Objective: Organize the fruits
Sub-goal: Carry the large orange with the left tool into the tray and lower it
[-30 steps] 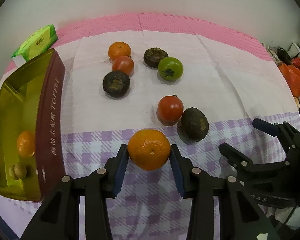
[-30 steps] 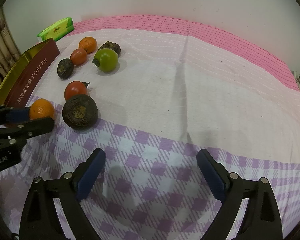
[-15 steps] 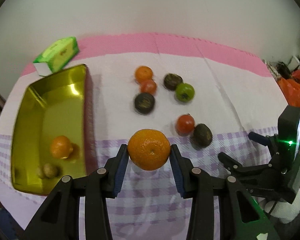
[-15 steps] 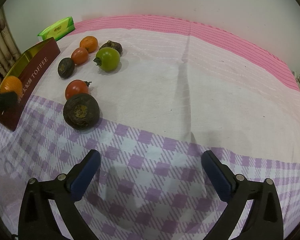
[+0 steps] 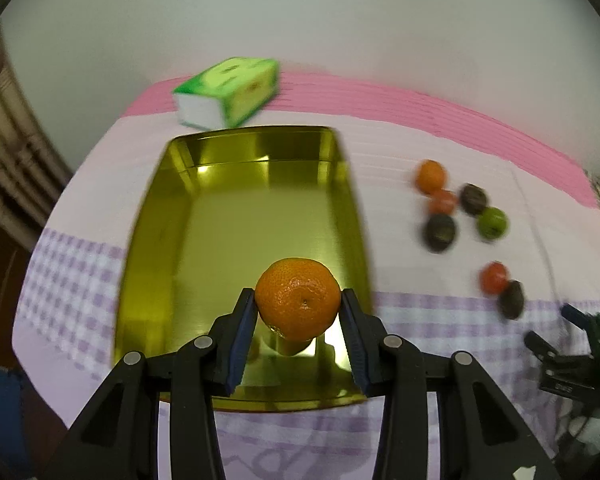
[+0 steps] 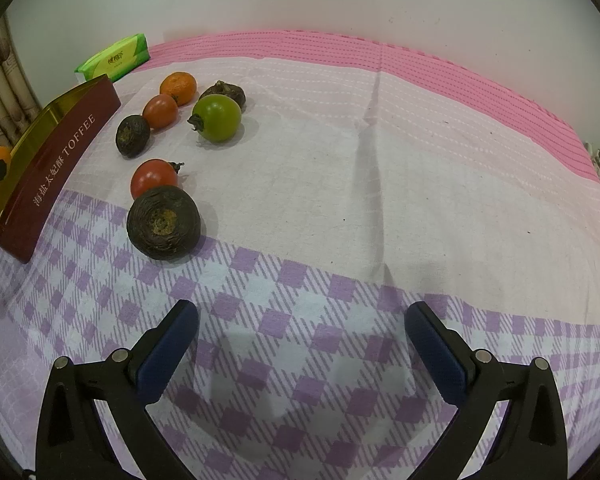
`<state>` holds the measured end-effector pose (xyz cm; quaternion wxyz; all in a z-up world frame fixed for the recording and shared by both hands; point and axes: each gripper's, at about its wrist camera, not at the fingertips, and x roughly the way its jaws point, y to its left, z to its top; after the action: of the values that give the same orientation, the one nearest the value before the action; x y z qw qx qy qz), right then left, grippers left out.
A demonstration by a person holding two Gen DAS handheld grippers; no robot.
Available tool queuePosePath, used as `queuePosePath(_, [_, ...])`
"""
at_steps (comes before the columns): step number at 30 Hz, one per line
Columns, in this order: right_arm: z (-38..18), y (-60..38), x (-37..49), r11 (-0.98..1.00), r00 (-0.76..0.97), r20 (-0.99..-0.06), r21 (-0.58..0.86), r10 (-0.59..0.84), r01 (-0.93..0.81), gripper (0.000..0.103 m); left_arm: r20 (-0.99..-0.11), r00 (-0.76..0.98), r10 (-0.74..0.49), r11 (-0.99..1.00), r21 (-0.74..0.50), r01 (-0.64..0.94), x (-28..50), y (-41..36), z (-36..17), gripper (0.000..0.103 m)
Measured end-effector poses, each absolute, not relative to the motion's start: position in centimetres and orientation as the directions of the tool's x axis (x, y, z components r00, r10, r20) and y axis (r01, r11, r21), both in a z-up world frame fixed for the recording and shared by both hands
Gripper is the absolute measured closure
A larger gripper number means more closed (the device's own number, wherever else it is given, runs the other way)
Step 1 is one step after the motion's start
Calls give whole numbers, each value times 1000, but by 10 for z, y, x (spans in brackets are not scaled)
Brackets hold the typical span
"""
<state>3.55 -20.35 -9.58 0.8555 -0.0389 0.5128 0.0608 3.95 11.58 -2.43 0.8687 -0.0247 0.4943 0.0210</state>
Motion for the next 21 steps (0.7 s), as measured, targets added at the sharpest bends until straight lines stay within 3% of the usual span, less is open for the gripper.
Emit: queuePosePath(21, [-96, -203, 34, 990, 478, -876, -4, 65, -142, 0, -891, 446, 86, 982, -1, -190, 53, 177, -56, 65])
